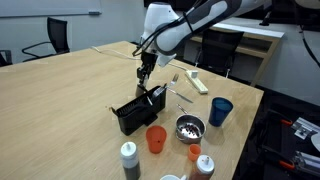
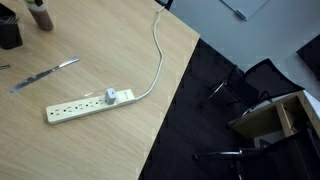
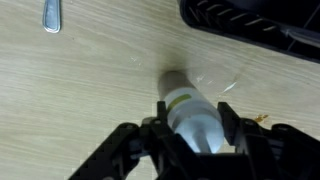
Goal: Move the sauce bottle on the right side of the table backwards
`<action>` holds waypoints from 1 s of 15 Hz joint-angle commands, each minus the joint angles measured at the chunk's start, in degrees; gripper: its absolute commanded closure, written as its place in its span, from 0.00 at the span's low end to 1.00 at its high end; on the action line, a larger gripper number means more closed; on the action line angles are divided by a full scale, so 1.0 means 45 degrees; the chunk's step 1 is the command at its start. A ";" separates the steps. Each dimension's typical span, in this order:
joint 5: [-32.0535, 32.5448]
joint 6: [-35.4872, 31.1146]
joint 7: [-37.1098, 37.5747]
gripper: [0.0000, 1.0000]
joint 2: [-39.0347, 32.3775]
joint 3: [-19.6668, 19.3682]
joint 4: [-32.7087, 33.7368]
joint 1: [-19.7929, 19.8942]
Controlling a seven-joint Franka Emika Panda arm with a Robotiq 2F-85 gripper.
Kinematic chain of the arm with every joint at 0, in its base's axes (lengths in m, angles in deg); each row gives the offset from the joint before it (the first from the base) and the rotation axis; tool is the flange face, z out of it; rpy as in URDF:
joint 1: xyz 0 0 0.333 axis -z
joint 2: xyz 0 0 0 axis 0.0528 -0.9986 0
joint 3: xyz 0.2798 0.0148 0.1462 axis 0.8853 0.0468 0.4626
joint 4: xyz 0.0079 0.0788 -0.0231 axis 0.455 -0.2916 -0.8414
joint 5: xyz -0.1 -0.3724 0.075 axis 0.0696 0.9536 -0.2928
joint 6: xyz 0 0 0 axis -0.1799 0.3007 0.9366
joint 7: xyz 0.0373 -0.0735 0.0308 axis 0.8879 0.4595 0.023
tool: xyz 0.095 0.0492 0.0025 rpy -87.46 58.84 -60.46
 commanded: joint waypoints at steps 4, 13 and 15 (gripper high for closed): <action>-0.0089 0.0209 -0.0018 0.20 -0.0529 -0.0118 0.0669 -0.0175; -0.0153 0.0500 0.0285 0.00 0.0222 -0.0186 -0.0089 -0.0160; -0.0016 0.0152 0.0655 0.00 0.1007 -0.0396 -0.0846 -0.0228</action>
